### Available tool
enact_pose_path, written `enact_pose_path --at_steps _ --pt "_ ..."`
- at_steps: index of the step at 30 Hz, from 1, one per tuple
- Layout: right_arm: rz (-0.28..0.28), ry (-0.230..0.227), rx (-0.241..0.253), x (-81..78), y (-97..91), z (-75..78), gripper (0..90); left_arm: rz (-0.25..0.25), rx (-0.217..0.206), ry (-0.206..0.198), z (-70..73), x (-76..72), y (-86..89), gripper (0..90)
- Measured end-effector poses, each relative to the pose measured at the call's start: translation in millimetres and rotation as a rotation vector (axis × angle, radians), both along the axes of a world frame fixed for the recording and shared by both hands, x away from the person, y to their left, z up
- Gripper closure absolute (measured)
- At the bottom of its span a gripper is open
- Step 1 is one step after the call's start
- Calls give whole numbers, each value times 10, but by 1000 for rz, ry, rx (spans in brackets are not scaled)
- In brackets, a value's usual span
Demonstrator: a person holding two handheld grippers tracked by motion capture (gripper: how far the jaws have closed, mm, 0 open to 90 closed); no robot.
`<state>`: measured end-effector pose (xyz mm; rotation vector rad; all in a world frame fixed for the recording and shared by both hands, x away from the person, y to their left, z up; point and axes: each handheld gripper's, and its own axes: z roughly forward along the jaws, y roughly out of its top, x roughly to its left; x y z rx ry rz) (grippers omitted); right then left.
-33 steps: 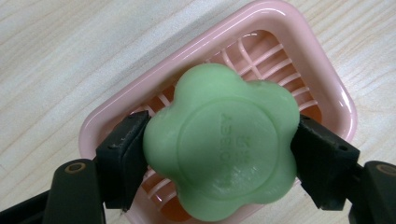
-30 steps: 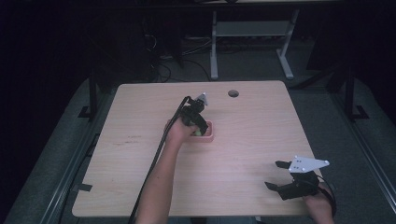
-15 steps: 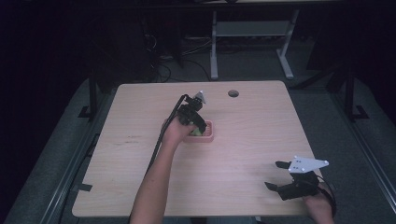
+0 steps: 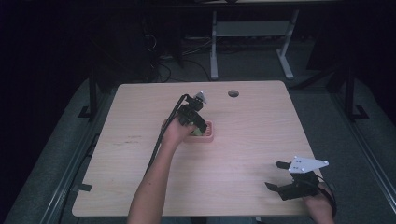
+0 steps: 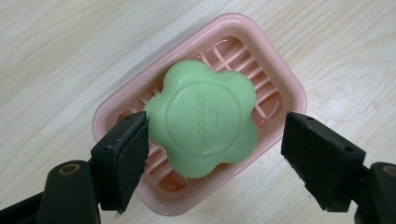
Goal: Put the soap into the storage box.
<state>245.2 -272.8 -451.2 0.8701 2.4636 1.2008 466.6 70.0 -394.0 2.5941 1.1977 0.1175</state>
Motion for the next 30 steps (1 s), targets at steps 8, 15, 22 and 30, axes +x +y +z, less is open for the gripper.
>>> enact_pose_path --at_steps 8,15,22,30 --pt "2 -3 -3 6 -2 -8 138 -19 -21 -14 36 -50 19 232" --pt "2 -3 -7 11 -7 -17 138 -18 -30 -25 70 -96 80 232" --pt "-3 4 -6 8 -4 -19 137 -23 -32 -38 90 -165 140 231" --pt "-4 1 -10 14 -8 -25 138 -34 -48 -51 129 -256 216 232"
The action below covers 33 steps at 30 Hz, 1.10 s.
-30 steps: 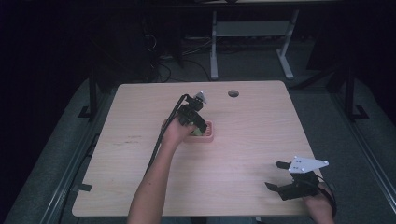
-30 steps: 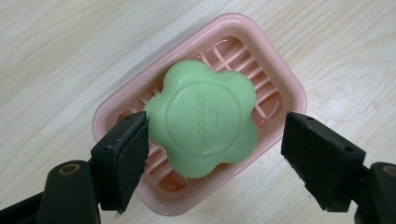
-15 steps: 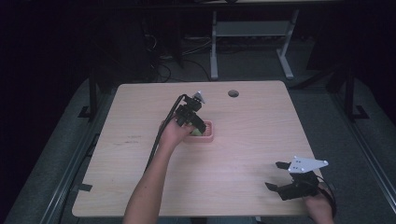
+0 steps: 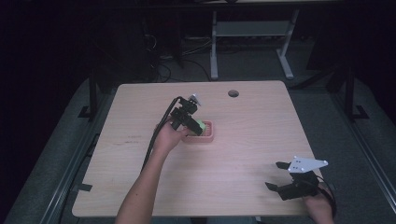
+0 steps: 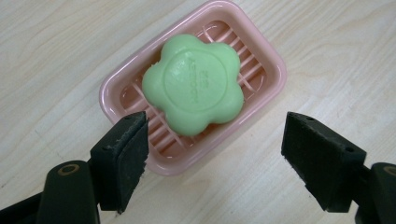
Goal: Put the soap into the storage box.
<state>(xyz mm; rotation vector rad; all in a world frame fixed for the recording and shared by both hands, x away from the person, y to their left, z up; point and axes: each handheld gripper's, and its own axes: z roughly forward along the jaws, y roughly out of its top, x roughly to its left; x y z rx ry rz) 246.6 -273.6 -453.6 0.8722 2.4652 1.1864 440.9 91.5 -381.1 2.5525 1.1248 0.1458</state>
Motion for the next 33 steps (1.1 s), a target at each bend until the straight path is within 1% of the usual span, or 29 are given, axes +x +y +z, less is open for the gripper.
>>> enact_pose_path --at_steps 2,3,4,6,8,9,11,12,14,21,24,29,30,31,33 --pt "0 0 0 0 1 0 137 -1 -12 2 4 -28 18 232" --pt "0 1 -2 0 4 -2 138 -3 -10 -2 6 -41 26 232" --pt "0 1 -2 0 4 -2 138 6 -20 -4 0 -58 26 232" --pt "-2 2 -2 -1 6 -3 138 0 -18 -3 3 -81 40 228" --pt "-2 1 -4 -1 5 -4 138 3 -27 -14 11 -109 52 229" --pt "-3 2 -4 1 4 -5 138 -3 -30 -15 22 -129 70 230" --pt "-3 3 -3 2 3 -6 138 2 -36 -18 24 -147 74 230" --pt "-6 6 -3 0 3 -8 138 -5 -32 -16 28 -152 84 229" --pt "-4 6 -7 3 1 -10 138 -5 -43 -18 28 -189 100 230" --pt "-9 12 -7 4 -2 -15 138 -17 -41 -22 34 -257 138 229" --pt "-10 13 -8 3 -2 -16 138 -19 -46 -25 30 -292 157 229" --pt "-11 15 -10 5 1 -22 138 -23 -48 -20 25 -346 192 229" --pt "-12 15 -10 5 1 -23 138 -31 -47 -20 24 -353 202 229" --pt "-13 15 -10 6 0 -24 138 -27 -52 -19 22 -366 207 229" --pt "-13 13 -11 8 -3 -25 138 -35 -48 -19 25 -386 228 229"
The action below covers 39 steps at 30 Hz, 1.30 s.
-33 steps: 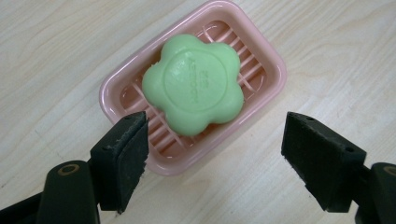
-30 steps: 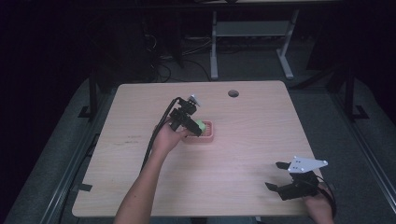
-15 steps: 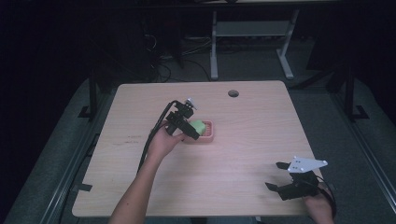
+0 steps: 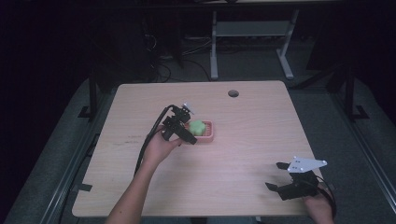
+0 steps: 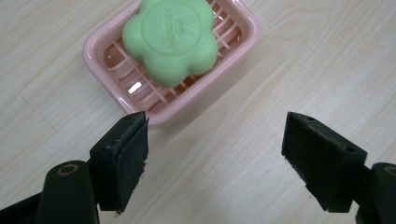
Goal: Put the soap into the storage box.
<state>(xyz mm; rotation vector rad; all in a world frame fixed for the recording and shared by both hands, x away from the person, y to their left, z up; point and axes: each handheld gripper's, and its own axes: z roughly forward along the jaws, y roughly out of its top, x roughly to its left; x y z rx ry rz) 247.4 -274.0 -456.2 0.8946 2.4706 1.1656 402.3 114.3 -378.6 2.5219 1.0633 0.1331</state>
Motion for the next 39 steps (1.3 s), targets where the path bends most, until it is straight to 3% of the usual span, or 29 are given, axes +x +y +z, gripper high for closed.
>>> enact_pose_path --at_steps 25,39 --pt "-7 12 -11 4 10 -20 138 6 -23 9 -136 -302 299 229" --pt "-9 12 -18 10 4 -27 138 -10 -25 -8 -198 -507 390 229"
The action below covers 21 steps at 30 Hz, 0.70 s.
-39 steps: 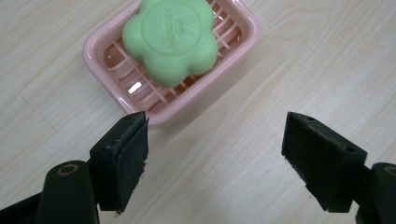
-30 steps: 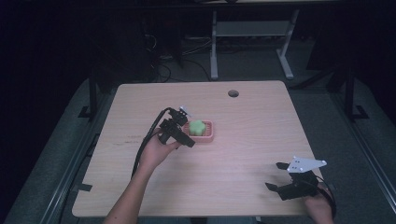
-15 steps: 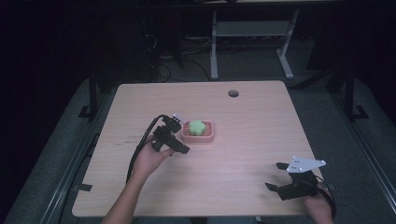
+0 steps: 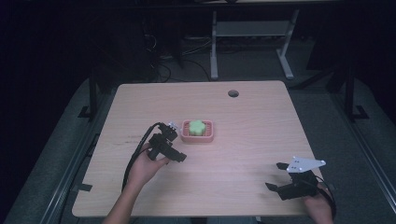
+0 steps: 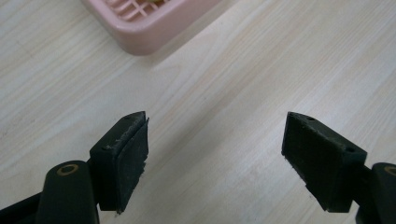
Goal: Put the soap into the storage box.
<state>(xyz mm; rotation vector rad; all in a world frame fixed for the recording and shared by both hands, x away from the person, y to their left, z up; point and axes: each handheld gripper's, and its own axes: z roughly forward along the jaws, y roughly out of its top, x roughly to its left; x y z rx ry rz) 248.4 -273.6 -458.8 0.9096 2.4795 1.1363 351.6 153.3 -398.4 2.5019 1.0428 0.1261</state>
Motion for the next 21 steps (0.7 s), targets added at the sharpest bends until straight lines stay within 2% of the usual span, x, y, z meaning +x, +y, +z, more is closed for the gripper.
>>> enact_pose_path --at_steps 5,10,21 --pt "-1 -1 0 -1 -1 2 138 6 -13 4 -35 -78 39 229" --pt "-3 0 -1 -4 2 0 138 -3 -10 -4 -63 -141 60 227" --pt "-7 0 -7 -7 5 -7 138 -7 -43 -17 -115 -340 149 226"
